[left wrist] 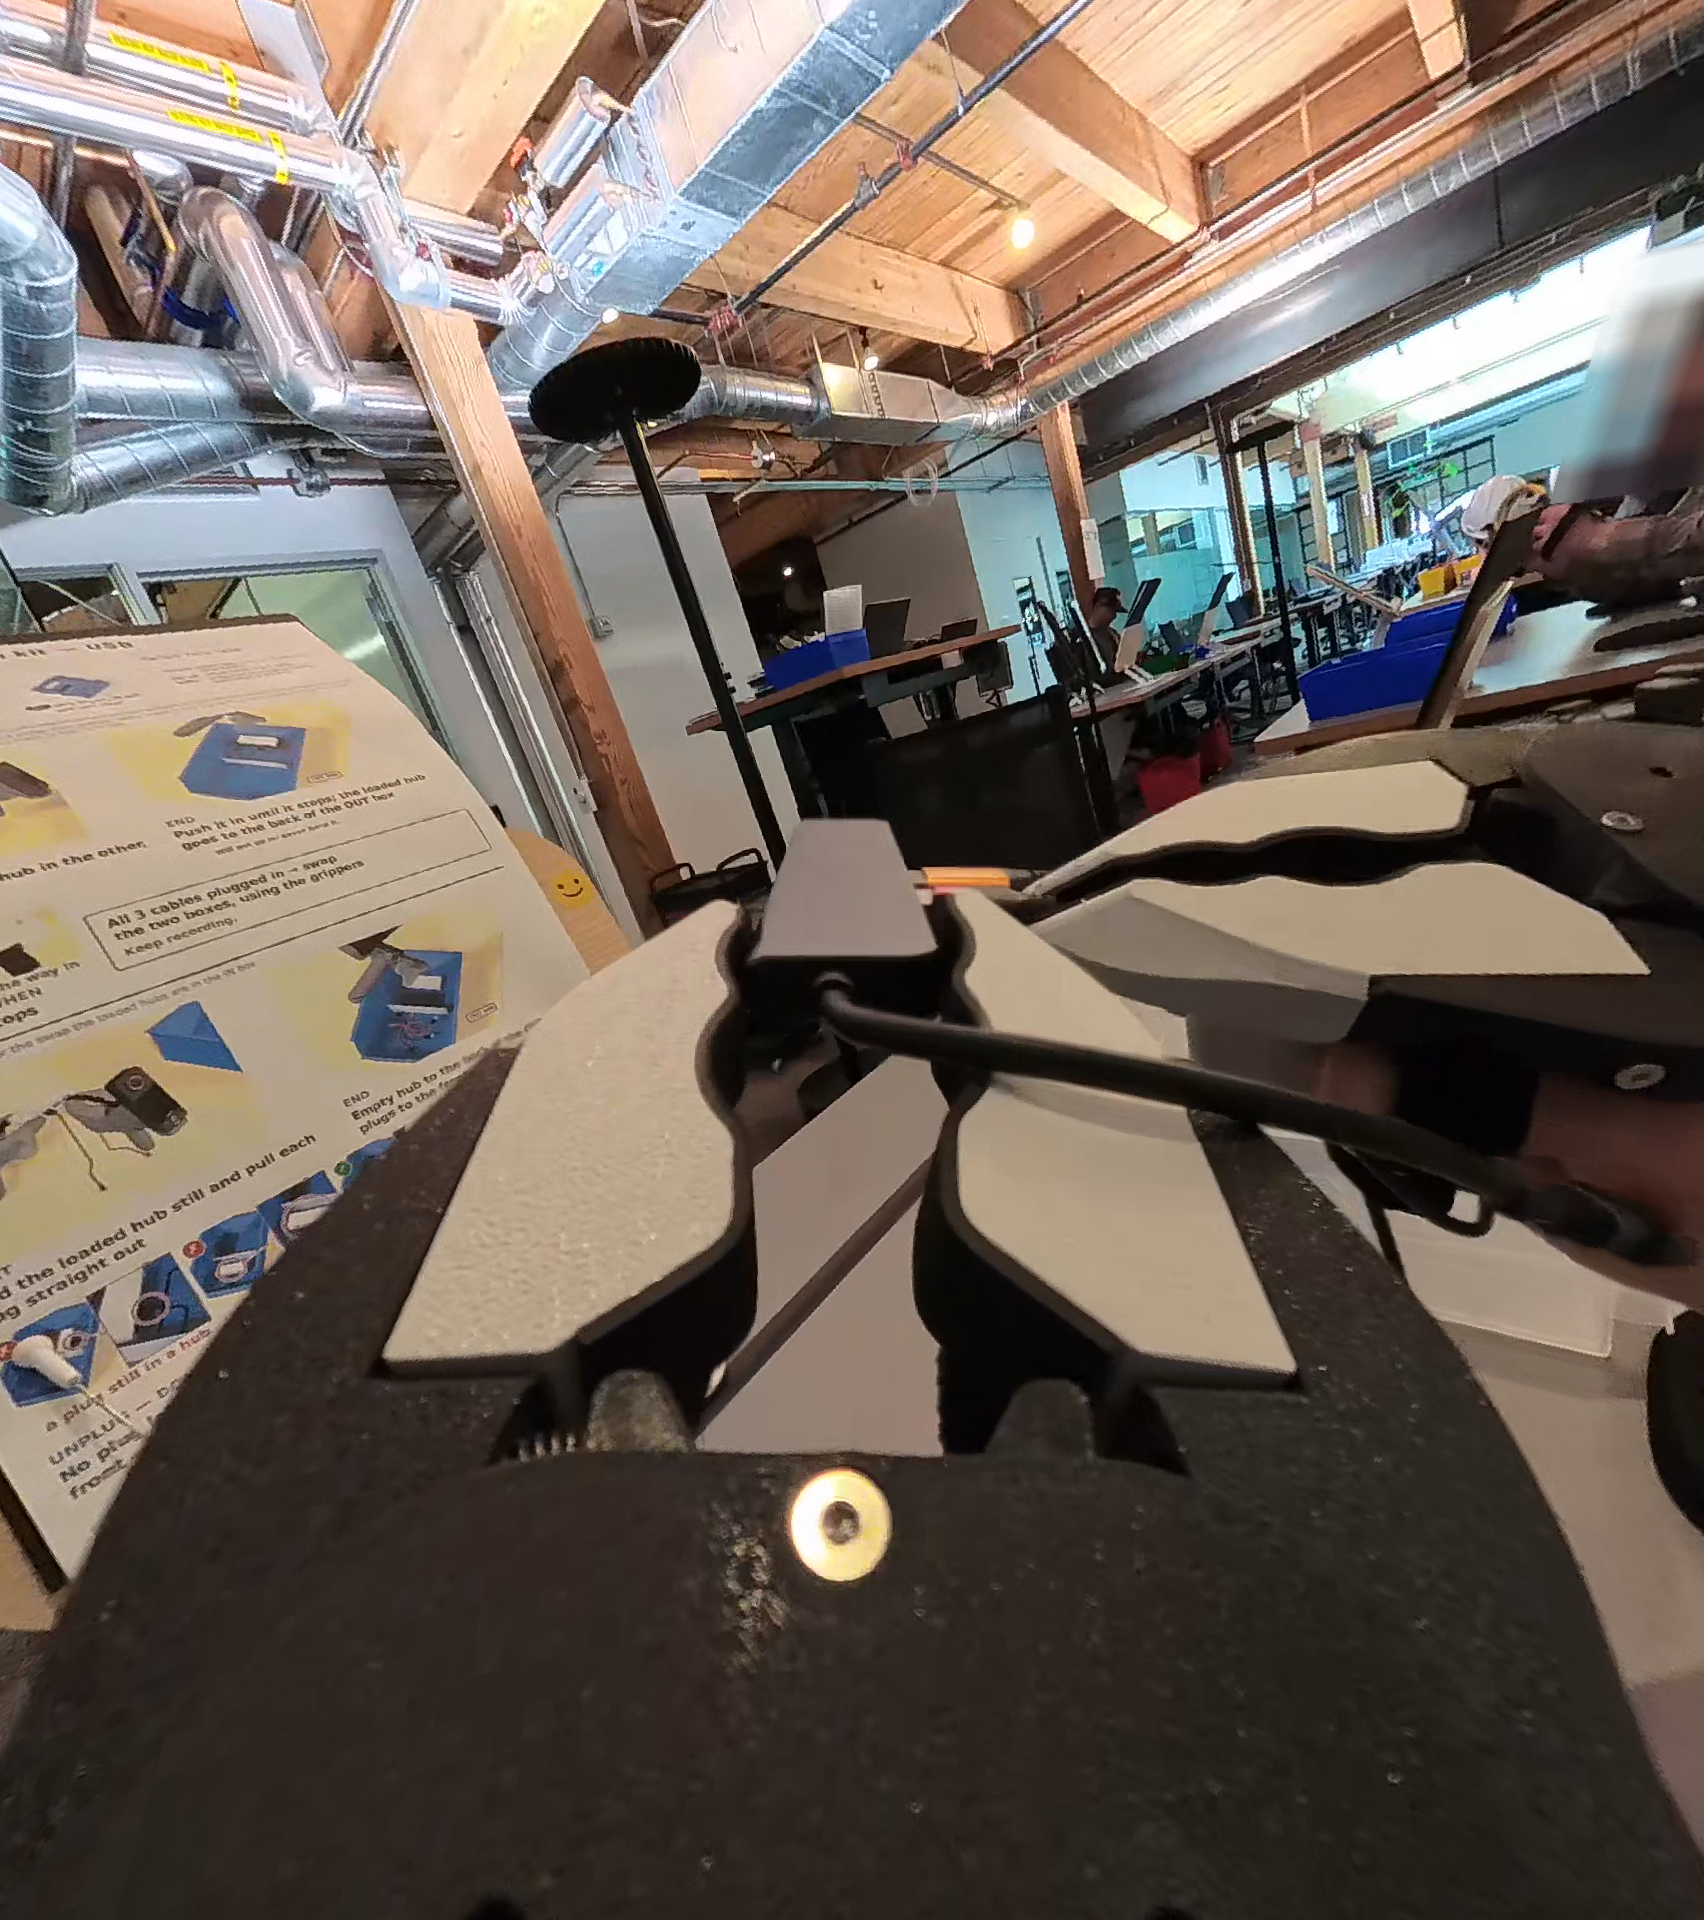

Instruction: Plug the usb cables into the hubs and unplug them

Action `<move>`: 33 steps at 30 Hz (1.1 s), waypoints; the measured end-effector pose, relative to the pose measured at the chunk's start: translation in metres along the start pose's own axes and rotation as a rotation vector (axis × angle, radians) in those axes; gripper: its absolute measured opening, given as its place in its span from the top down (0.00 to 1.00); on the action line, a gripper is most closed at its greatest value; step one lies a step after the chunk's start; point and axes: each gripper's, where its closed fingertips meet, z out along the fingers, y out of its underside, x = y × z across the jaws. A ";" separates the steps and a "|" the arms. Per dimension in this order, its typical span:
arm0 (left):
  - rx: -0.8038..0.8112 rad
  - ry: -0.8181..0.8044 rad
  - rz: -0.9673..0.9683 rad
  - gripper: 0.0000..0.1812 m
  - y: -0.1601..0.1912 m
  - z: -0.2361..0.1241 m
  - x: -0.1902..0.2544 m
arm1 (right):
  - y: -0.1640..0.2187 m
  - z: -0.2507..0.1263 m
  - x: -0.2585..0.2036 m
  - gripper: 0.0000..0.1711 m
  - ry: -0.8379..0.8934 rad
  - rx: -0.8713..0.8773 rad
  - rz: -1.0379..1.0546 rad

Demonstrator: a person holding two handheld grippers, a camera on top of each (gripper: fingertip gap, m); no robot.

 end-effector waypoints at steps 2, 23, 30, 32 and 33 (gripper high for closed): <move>-0.011 -0.013 0.025 0.82 0.001 0.001 -0.001 | 0.001 0.000 0.000 0.97 0.001 0.005 0.023; 0.076 -0.058 0.267 0.82 -0.026 -0.011 0.003 | -0.021 -0.007 -0.011 0.97 0.018 0.130 0.074; 0.077 -0.062 0.331 0.82 -0.033 -0.014 0.003 | -0.025 -0.008 -0.014 0.97 0.012 0.142 0.096; 0.064 -0.053 0.304 0.82 -0.034 -0.014 0.002 | -0.026 -0.009 -0.014 0.97 -0.012 0.143 0.089; 0.071 -0.183 0.281 0.82 -0.037 -0.018 -0.018 | -0.027 -0.011 -0.013 0.97 -0.009 0.150 0.095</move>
